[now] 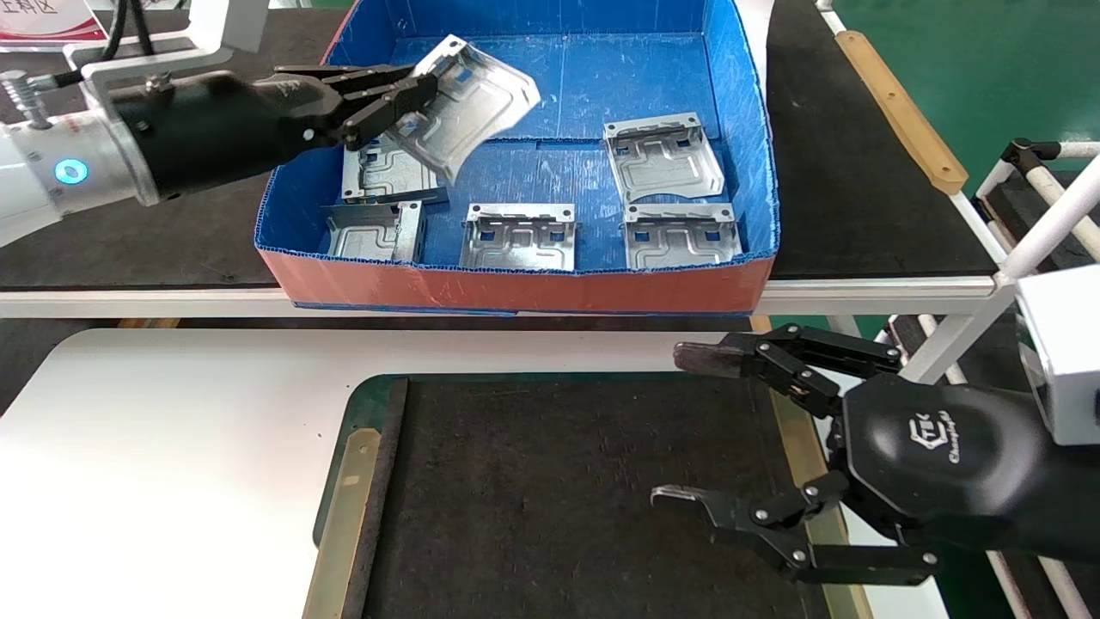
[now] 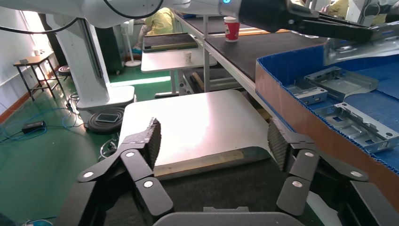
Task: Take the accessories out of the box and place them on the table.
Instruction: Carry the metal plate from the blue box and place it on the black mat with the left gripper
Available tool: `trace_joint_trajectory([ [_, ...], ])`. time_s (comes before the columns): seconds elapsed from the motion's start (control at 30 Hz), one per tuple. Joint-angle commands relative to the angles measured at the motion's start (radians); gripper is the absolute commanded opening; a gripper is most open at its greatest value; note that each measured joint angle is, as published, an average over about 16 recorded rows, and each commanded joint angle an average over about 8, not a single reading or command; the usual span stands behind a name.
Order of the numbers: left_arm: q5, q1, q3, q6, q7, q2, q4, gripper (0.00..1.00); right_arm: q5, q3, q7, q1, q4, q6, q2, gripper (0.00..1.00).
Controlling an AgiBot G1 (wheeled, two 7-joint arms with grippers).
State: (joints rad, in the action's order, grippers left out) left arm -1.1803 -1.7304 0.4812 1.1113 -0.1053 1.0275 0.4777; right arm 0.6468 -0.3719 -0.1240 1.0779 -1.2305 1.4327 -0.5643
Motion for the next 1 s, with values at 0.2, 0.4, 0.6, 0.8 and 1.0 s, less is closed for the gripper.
trace_joint_trajectory([
  [0.2, 0.058, -0.007, -0.02, 0.225, 0.177, -0.017, -0.094, 0.0, 0.0, 0.0, 0.0, 0.0, 0.0, 0.0, 0.0, 1.0],
  [0.4, 0.064, -0.014, -0.01, 0.381, 0.286, -0.007, -0.164, 0.0, 0.0, 0.0, 0.0, 0.0, 0.0, 0.0, 0.0, 1.0],
  [0.6, 0.066, -0.002, 0.015, 0.473, 0.372, 0.008, -0.18, 0.0, 0.0, 0.0, 0.0, 0.0, 0.0, 0.0, 0.0, 1.0],
  [0.8, 0.09, 0.045, 0.071, 0.488, 0.403, 0.007, -0.111, 0.0, 0.0, 0.0, 0.0, 0.0, 0.0, 0.0, 0.0, 1.0],
  [1.0, 0.155, 0.105, 0.139, 0.488, 0.392, -0.008, -0.001, 0.0, 0.0, 0.0, 0.0, 0.0, 0.0, 0.0, 0.0, 1.0],
])
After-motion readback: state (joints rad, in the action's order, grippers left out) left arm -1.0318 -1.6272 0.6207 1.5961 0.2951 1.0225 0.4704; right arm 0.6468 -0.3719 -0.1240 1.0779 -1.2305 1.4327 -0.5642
